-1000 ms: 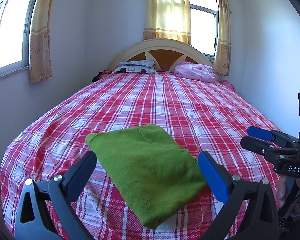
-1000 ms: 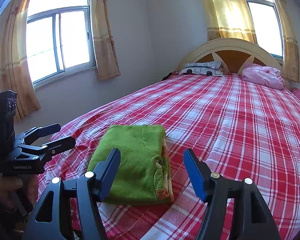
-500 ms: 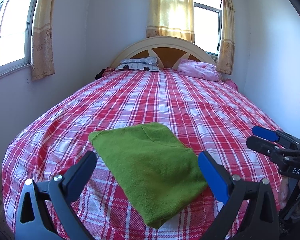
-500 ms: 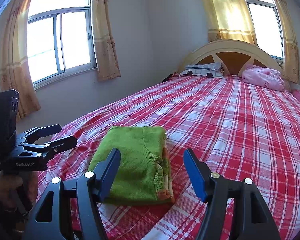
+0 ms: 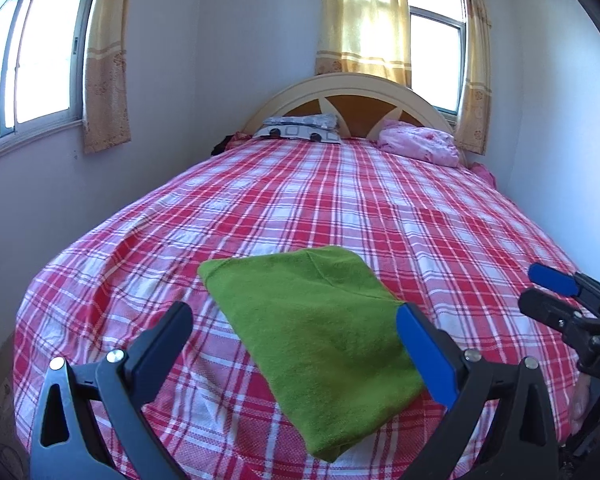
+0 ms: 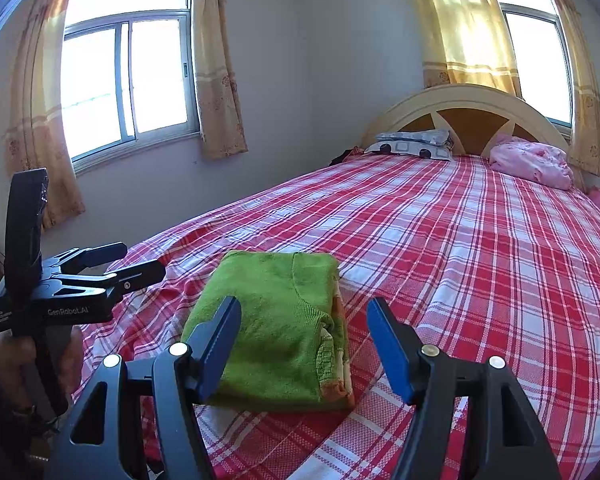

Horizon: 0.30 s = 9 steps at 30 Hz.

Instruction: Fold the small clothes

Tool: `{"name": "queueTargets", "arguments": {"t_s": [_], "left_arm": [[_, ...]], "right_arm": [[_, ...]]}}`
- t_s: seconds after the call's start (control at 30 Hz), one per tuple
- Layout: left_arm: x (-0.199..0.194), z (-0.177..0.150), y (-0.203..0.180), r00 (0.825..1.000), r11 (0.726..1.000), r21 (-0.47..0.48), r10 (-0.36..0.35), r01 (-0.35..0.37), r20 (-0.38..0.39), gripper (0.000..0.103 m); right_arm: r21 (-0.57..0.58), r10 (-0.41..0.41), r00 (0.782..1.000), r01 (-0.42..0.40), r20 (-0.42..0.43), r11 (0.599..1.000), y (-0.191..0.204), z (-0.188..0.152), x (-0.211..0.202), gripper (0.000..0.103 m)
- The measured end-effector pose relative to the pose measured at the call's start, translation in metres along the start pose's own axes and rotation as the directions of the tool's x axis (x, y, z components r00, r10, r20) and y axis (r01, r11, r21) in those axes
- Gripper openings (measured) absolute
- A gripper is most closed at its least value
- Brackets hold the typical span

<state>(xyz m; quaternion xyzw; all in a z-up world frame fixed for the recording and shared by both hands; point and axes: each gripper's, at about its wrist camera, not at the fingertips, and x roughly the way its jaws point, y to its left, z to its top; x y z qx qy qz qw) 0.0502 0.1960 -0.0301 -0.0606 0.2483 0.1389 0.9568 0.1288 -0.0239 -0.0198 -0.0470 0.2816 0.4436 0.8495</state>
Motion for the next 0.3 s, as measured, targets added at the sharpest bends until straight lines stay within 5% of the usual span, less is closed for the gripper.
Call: {"name": "queueTargets", "arguments": {"t_s": [0.3], "left_arm": [[0.002, -0.0046, 0.0026, 1.0, 1.0, 0.017, 0.014, -0.014, 0.016, 0.103]], "right_arm": [[-0.004, 0.005, 1.0, -0.005, -0.01, 1.0, 0.0005, -0.0038, 0.0025, 0.066]]}}
